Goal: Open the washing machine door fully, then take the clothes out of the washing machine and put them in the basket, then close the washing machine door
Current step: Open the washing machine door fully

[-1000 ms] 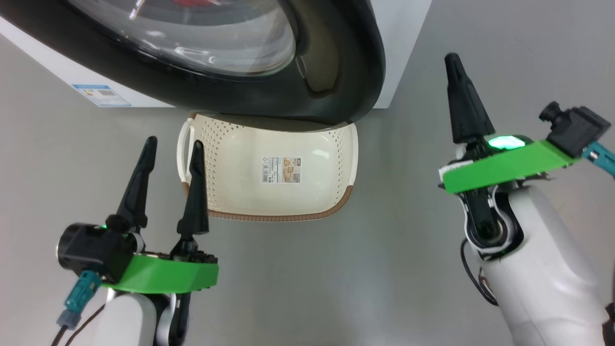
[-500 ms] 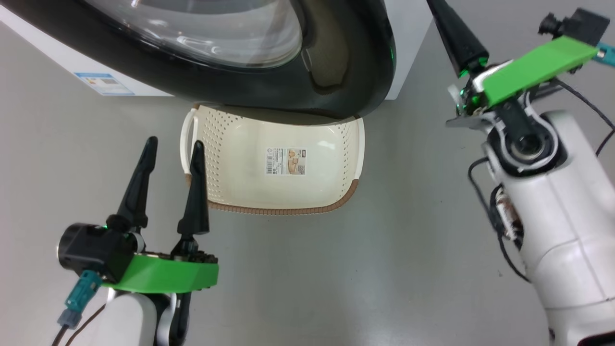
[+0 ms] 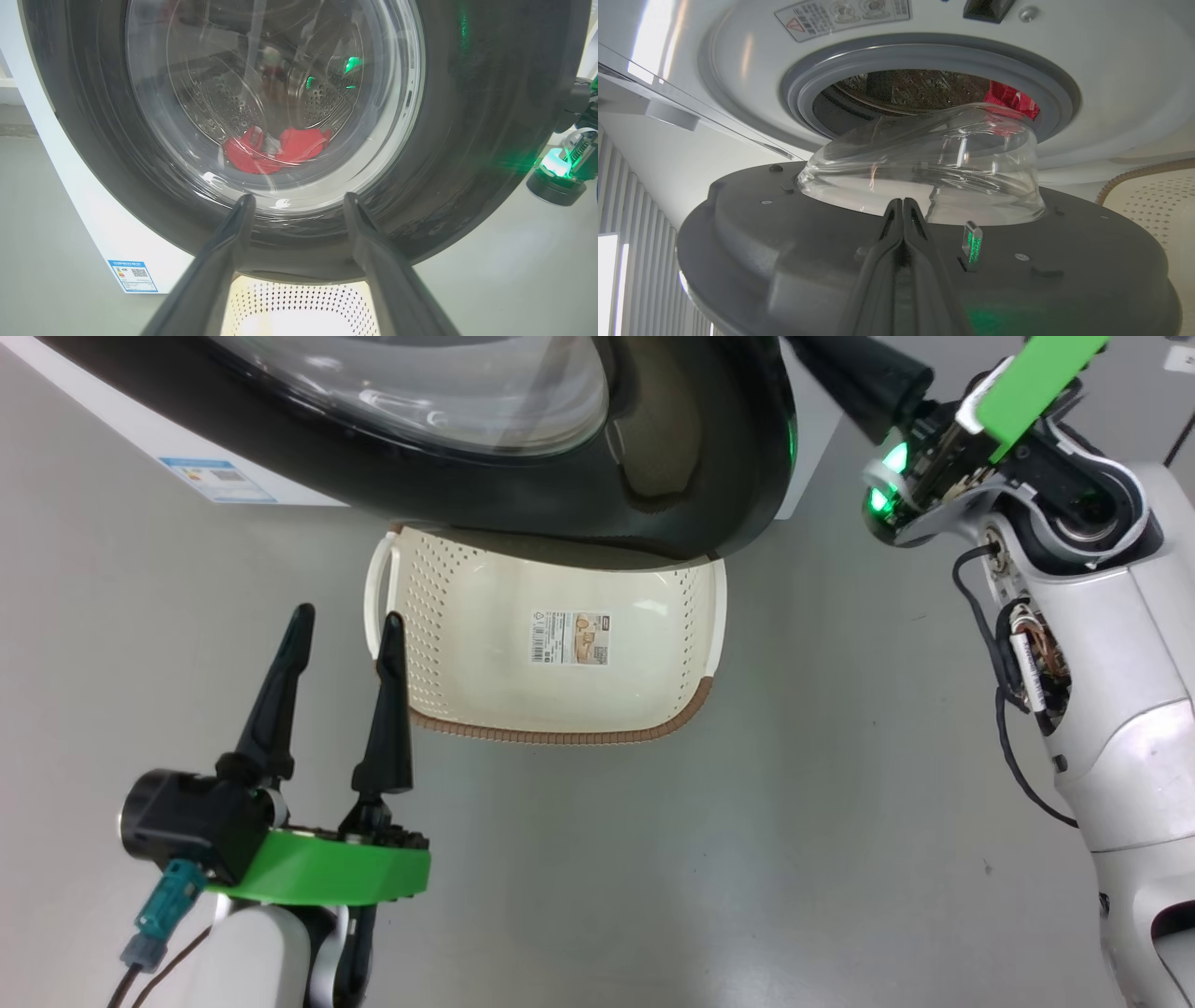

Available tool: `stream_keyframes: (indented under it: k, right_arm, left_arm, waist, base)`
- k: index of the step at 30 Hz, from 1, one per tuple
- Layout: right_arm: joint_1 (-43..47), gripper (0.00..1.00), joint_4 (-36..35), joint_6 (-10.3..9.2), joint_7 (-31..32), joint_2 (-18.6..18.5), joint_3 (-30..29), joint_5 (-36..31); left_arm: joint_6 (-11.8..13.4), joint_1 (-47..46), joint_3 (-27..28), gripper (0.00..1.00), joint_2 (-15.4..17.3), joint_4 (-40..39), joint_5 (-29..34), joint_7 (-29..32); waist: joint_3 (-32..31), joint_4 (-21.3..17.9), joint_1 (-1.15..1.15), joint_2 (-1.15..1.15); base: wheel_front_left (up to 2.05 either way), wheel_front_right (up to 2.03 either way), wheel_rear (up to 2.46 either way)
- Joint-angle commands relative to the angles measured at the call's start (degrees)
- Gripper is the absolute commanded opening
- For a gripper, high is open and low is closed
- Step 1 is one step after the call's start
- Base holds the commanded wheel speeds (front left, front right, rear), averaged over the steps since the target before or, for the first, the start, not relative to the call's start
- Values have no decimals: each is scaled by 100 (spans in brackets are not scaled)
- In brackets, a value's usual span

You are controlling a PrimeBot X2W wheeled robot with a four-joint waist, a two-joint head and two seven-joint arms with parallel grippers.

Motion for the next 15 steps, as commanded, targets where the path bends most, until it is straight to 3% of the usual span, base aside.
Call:
stream_keyframes:
  k: [1,15]
  right_arm:
    - [-100,0,-152,39,171,103,132,102]
    - [81,0,-487,39,524,64,574,-40]
  left_arm:
    - [2,-62,136,100,106,-106,35,-28]
    - [36,-67,79,100,106,-11,4,-28]
  waist:
    - [3,19,0,0]
    - [-152,119,0,0]
  base:
    - [0,0,0]
    - [0,0,0]
